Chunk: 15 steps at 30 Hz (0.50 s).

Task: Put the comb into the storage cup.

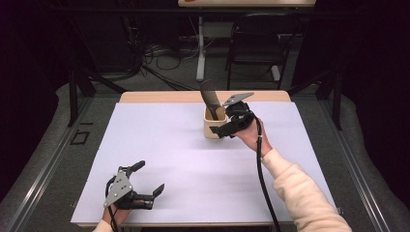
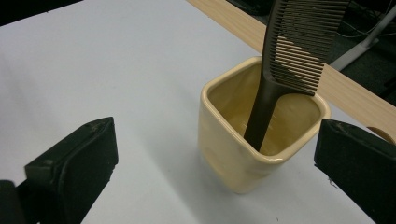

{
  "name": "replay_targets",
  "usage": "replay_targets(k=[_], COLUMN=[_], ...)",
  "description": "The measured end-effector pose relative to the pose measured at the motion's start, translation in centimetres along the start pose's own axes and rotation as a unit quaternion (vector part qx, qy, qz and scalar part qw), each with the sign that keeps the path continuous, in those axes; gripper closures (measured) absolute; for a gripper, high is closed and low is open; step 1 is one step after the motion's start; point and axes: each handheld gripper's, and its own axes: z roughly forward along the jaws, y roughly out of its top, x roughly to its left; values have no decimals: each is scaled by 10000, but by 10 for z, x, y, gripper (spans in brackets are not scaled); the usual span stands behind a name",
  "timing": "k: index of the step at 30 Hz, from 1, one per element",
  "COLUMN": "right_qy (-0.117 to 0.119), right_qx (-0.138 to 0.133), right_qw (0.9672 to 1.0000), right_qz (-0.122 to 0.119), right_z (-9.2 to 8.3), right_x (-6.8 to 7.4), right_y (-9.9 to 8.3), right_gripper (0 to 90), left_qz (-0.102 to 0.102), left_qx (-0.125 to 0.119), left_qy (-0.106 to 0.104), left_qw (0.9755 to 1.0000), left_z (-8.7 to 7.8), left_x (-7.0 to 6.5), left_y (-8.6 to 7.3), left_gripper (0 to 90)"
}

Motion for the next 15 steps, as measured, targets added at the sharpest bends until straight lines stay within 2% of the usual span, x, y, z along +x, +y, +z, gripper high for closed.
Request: replay_targets(k=[15], right_qy=[120], right_qx=[-103], right_qw=[9999], right_qz=[-19], right_z=[-32], right_x=[2], right_y=[-22], right_gripper=[0], left_qz=[-2], left_qx=[0], left_qy=[6], left_qw=[10000], left_z=[0], left_x=[0], left_y=[0], left_gripper=[25])
